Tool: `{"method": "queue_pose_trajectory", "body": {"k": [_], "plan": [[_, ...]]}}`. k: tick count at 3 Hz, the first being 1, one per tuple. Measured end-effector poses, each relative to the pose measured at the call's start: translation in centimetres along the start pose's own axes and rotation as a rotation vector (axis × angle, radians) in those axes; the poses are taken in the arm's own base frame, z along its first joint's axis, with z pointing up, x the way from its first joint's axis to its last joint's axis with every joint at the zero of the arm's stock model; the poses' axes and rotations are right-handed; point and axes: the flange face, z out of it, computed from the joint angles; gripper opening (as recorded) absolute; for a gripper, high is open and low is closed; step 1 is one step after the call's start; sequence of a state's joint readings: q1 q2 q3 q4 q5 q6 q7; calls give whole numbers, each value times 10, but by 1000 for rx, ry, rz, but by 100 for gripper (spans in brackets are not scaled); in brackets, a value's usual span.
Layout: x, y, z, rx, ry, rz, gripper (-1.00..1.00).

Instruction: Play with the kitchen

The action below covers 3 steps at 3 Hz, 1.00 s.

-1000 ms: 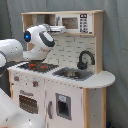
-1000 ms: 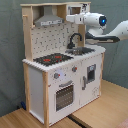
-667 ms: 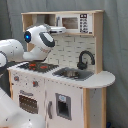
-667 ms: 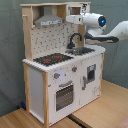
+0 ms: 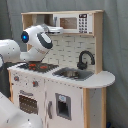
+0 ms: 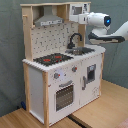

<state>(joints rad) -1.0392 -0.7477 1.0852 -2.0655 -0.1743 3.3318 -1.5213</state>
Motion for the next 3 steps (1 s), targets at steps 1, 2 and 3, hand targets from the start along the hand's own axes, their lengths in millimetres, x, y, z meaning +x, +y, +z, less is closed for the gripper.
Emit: {"method": "queue_pose_trajectory", "body": {"k": [1,2,3], "plan": [[-4,-3,-15,-20,10,11,-100],[-8,-9,-28,-58,17,16,-100],[-13,-13,-42,-70,27,22,-100]]}}
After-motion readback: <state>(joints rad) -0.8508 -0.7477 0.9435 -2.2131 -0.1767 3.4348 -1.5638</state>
